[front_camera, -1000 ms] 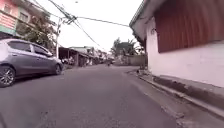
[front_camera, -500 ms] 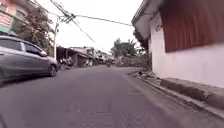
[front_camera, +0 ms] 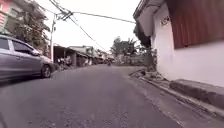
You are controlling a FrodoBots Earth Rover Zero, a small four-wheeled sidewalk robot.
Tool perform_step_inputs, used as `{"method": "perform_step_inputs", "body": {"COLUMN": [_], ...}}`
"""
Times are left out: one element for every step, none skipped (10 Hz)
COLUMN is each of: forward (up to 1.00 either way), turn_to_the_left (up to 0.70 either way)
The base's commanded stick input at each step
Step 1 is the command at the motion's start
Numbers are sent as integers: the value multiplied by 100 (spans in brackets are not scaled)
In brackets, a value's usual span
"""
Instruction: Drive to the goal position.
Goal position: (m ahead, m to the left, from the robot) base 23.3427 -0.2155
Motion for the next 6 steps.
{"method": "perform_step_inputs", "body": {"forward": [100,100,100,100,100,100], "turn_to_the_left": [4,30,38,21,5,0]}}
